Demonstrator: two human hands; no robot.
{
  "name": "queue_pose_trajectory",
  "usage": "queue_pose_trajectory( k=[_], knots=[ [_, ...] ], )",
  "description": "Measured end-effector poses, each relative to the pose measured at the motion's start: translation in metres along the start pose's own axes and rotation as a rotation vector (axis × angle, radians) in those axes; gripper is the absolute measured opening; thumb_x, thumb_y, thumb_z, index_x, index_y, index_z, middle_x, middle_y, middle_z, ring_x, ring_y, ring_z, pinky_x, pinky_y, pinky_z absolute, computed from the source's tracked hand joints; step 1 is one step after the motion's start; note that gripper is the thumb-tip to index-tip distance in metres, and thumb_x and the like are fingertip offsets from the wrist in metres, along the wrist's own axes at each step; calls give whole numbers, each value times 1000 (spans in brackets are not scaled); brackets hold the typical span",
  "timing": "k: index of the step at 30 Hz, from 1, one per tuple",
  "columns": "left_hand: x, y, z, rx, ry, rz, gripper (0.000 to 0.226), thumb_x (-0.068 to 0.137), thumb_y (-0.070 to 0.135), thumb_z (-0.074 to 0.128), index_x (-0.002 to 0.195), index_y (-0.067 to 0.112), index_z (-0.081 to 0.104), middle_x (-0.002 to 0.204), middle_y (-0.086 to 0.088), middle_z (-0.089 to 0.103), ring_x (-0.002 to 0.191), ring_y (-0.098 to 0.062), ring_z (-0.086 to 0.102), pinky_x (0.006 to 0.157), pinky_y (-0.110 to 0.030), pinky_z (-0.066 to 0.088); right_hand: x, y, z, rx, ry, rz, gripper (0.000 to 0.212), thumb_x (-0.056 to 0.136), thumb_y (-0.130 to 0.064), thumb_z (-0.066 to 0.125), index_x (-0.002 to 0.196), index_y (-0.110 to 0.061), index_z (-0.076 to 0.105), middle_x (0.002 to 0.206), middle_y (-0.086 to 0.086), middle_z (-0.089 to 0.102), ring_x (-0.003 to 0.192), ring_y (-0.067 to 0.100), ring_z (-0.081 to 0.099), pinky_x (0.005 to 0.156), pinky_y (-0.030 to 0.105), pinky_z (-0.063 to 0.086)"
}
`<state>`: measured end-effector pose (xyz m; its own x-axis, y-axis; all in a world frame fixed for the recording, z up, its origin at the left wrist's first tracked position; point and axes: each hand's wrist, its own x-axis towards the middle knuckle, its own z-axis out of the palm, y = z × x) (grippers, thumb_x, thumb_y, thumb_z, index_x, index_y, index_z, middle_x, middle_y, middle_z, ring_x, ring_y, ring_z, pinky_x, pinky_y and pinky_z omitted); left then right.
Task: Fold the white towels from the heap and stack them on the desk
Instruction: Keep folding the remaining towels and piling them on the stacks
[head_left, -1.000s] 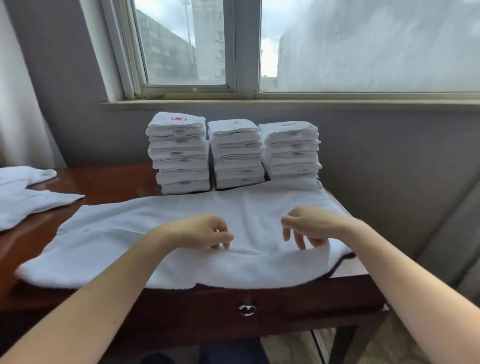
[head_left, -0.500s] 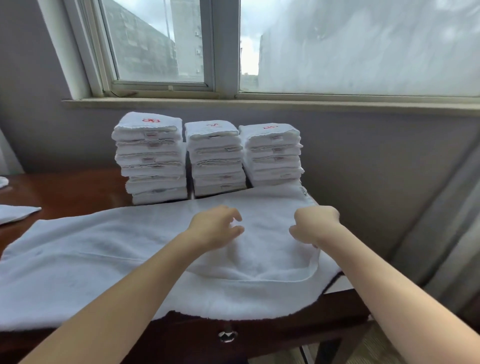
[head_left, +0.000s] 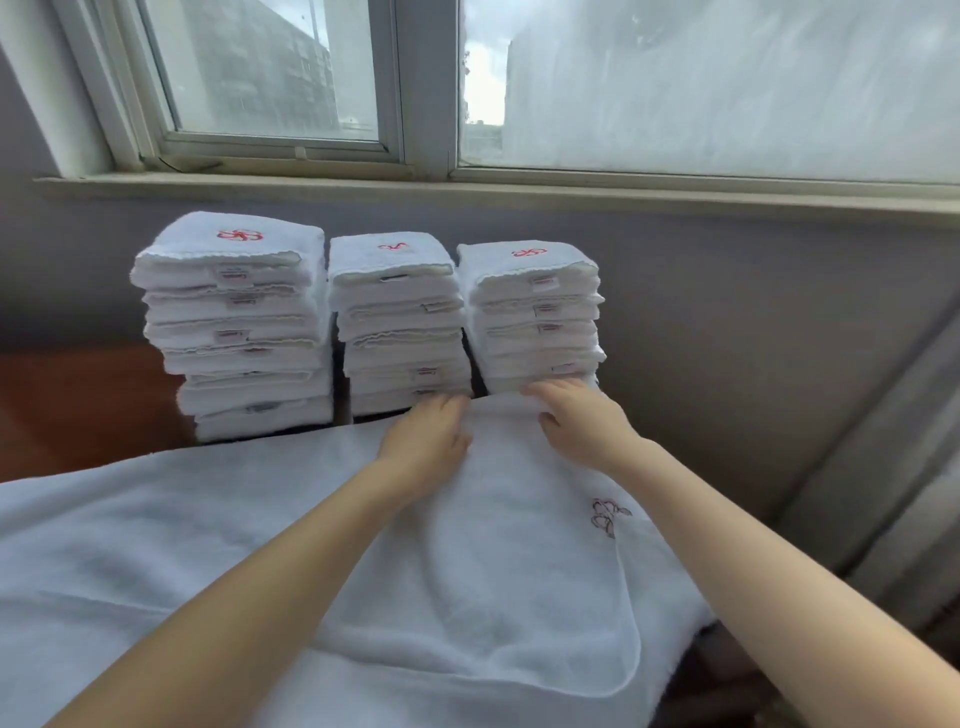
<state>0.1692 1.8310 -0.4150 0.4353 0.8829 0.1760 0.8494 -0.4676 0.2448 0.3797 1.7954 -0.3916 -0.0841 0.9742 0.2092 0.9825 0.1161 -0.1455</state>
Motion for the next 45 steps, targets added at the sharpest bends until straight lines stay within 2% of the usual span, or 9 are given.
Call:
queue_pose_trajectory(
  k=[3,10,17,20,24,33,38,42,45],
  knots=[
    [12,-7,4,33,27,13,56,96,28,52,149,23,33,146,-1,45,134,-24,39,102,-36,37,20,0,4,-22,-12,-87,54,94,-13,46,146,-29,41,146,-9,47,135,16,34,93,31,39],
    [23,-23,2,-100,0,54,68,82,46,70,144,33,43,126,4,53,120,-18,48,97,-35,42,45,-5,8,-82,-110,-237,76,75,-3,54,143,-34,44,140,-14,50,132,19,33,98,30,33],
    [14,-31,-3,110,58,-95,57,74,72,63,108,27,60,112,7,62,107,-20,58,79,-33,44,34,3,-2,-227,-78,-209,50,75,-13,60,122,-31,63,116,-7,62,117,21,48,89,27,27],
    [2,-40,-6,60,190,-77,40,89,53,61,111,19,62,113,-2,66,105,-26,60,80,-35,45,24,17,-17,-284,56,-122,36,76,-13,57,110,-23,63,111,-5,61,113,22,51,89,29,30],
    [-18,-36,-26,-23,422,43,18,89,36,70,92,20,64,90,7,65,80,-23,62,60,-30,35,10,25,-39,-271,190,-60,34,79,-8,53,108,-23,63,108,-3,60,108,23,52,87,31,29],
    [-68,-11,-42,-10,423,183,18,82,35,77,83,22,65,66,11,47,60,-18,46,53,-27,29,-40,26,-64,-254,179,-55,34,78,-2,49,99,-23,65,104,-6,59,96,21,54,97,32,29],
    [-95,1,-31,-23,336,259,21,79,39,80,87,24,67,64,15,43,58,-12,43,51,-17,26,-67,29,-67,-243,28,0,30,81,-3,47,90,-26,66,103,-8,58,84,21,47,91,27,30],
    [-106,7,-19,23,120,257,28,84,54,69,96,29,68,71,14,48,67,-10,44,55,-21,27,-87,27,-62,-265,-154,23,28,81,-5,49,85,-31,60,103,-10,59,89,15,51,102,31,30],
    [-115,9,-17,4,56,247,38,81,70,55,86,34,68,69,15,53,66,-3,48,55,-17,30,-100,21,-61,-259,-364,96,15,82,-14,56,84,-27,64,94,-7,68,91,17,58,111,41,26]
  ],
)
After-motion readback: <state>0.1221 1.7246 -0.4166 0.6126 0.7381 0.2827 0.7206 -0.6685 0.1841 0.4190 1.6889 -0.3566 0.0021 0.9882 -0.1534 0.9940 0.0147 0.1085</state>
